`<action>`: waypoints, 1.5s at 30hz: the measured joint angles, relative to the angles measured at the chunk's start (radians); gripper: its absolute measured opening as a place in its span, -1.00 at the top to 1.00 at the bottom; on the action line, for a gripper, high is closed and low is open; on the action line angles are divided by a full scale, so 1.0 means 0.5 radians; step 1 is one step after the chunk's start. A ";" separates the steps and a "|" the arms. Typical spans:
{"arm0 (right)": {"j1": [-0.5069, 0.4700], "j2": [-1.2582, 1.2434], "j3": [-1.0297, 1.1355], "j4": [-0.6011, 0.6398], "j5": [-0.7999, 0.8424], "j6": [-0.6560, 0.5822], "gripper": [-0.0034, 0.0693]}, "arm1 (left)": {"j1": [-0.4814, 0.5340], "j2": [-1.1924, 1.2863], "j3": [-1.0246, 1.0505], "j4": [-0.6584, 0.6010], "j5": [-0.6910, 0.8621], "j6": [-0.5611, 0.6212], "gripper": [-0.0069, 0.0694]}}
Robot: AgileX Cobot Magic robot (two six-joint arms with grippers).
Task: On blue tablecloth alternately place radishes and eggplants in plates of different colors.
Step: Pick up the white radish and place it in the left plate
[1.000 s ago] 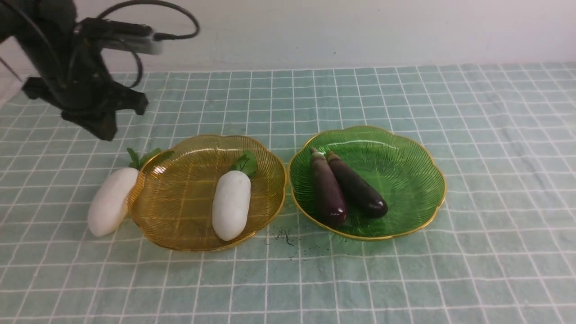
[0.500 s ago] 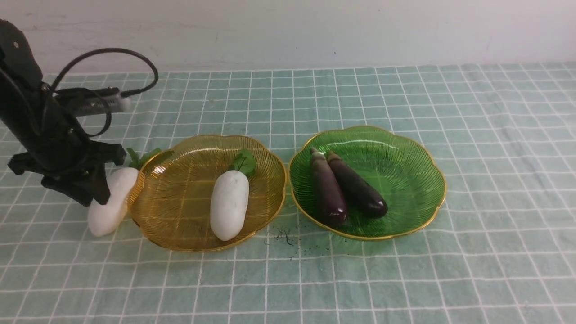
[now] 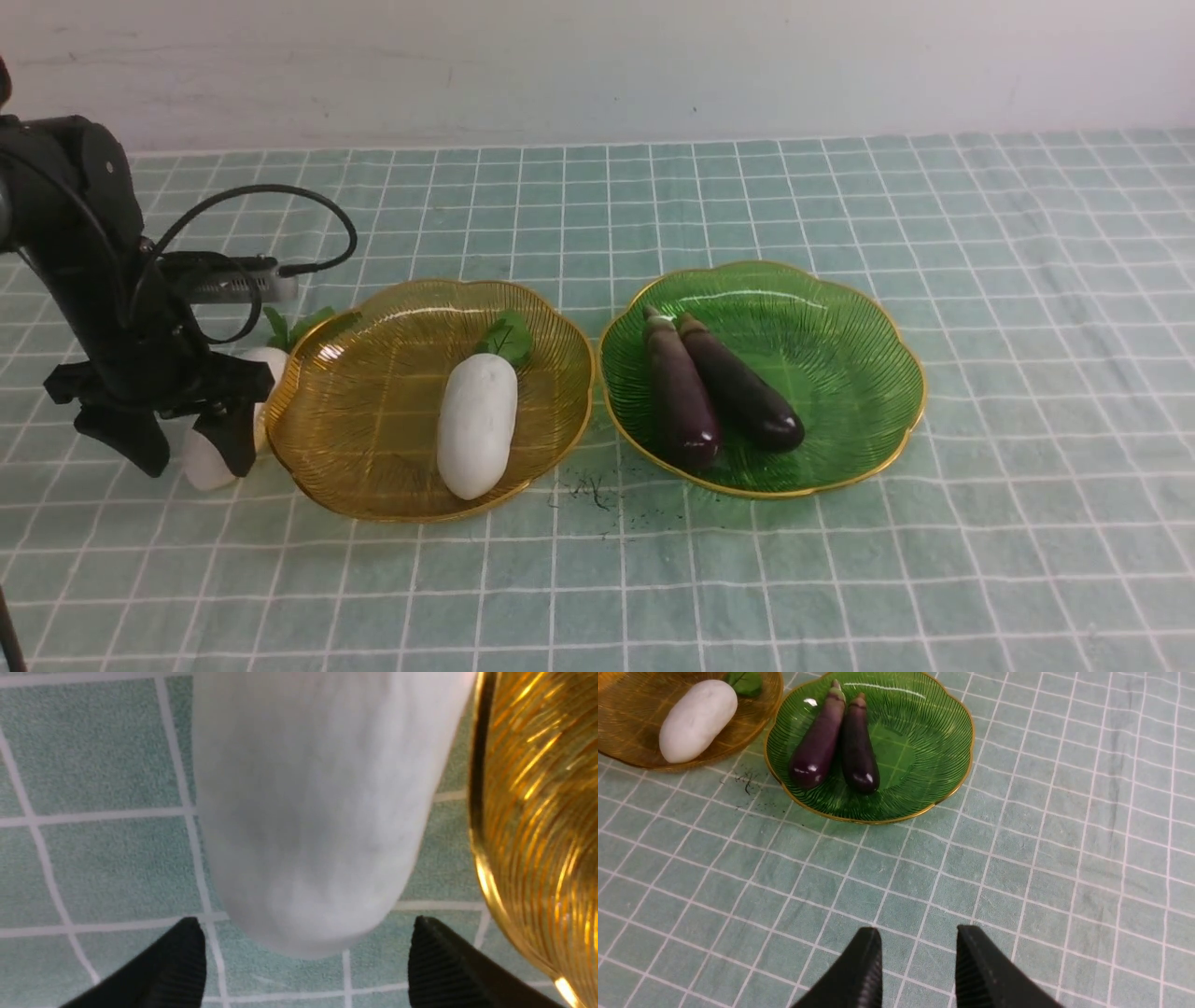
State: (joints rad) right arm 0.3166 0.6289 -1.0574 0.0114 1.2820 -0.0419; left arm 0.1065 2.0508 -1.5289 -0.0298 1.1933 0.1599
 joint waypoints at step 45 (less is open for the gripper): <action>0.000 0.000 0.000 -0.006 0.000 0.001 0.31 | -0.459 -0.103 -0.179 -0.172 0.065 -0.281 -0.27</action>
State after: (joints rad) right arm 0.3166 0.6289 -1.0574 0.0082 1.2820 -0.0416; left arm -0.1229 1.9992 -1.6182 -0.1159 1.2259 0.0197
